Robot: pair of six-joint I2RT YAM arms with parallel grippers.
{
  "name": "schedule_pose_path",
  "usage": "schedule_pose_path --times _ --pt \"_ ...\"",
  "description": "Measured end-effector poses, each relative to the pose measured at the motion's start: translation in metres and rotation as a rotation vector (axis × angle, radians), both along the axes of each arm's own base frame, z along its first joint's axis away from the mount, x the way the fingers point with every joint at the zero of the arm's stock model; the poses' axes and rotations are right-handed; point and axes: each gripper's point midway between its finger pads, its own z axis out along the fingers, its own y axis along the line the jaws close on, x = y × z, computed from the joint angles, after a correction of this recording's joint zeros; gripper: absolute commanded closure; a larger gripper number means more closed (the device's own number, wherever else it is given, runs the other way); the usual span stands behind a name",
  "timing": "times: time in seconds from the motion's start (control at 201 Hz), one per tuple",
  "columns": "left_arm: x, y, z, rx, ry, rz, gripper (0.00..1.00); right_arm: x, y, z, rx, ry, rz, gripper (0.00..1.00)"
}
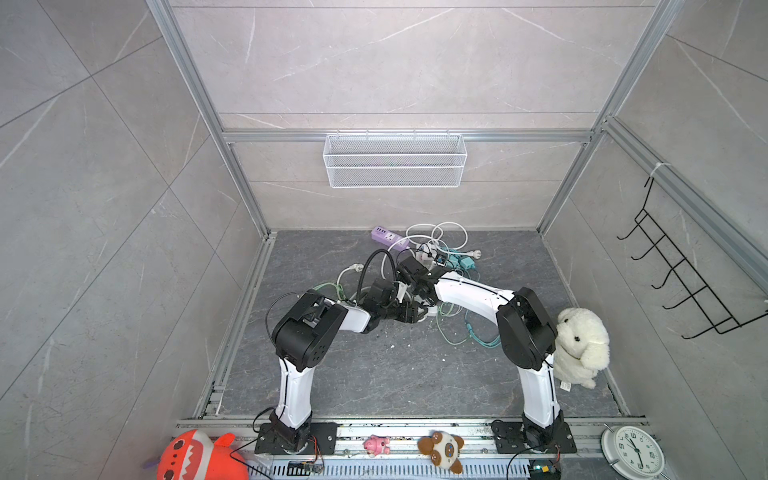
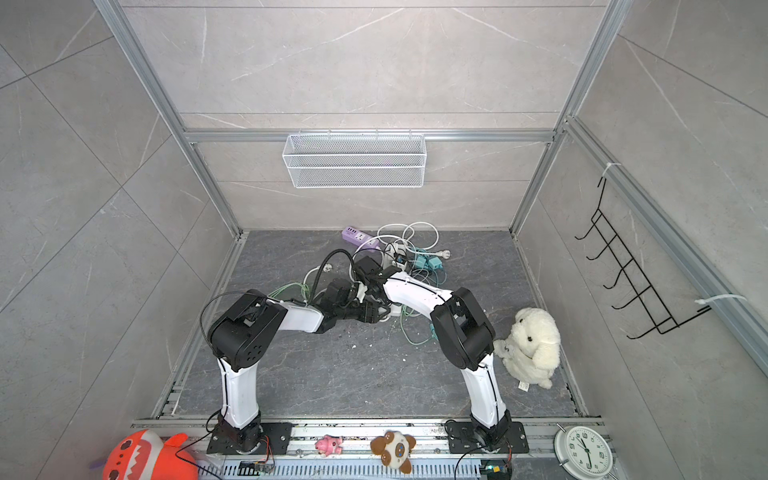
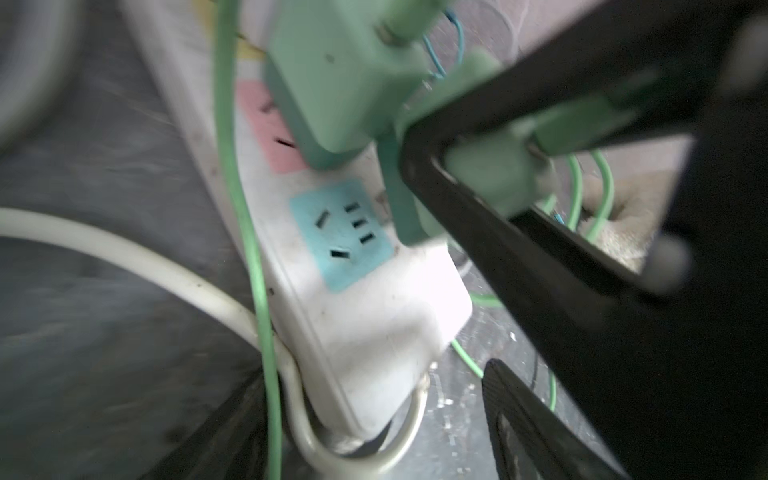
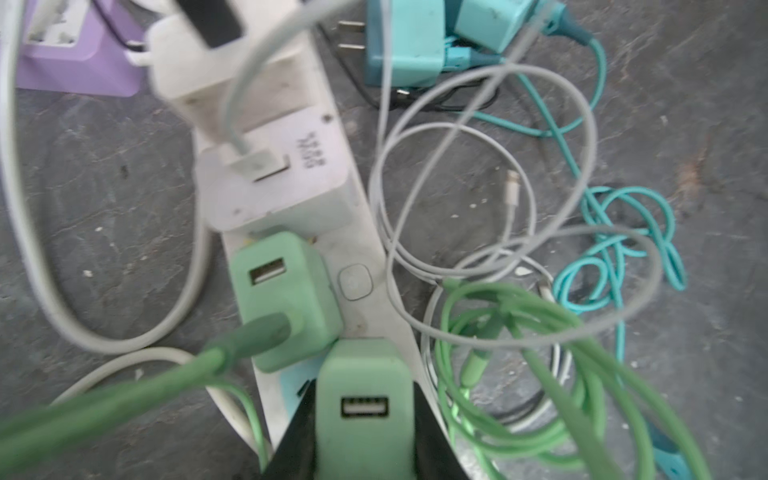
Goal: Insert the plug
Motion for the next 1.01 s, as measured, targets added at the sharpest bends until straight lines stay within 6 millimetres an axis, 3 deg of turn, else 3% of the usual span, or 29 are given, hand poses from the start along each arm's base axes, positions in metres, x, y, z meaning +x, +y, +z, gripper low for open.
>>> schedule_pose_path --times 0.114,0.259,0.388,0.622,1.01 --pt "-0.016 -0.008 0.000 -0.013 0.008 -0.030 0.21 -0.002 -0.007 0.001 -0.007 -0.001 0.010 1.00" --pt "-0.024 0.003 0.000 0.003 0.025 -0.026 0.20 -0.002 -0.006 0.001 -0.013 -0.007 0.040 1.00" --pt "-0.024 0.026 0.001 0.022 0.039 0.008 0.20 -0.003 -0.006 0.002 -0.022 -0.011 0.067 1.00" --pt "-0.002 0.079 0.016 0.029 0.010 0.140 0.20 -0.012 -0.007 0.003 -0.024 -0.012 0.122 1.00" --pt "-0.001 0.083 0.033 0.018 -0.028 0.145 0.19 -0.007 0.007 0.003 -0.010 -0.045 0.243 1.00"
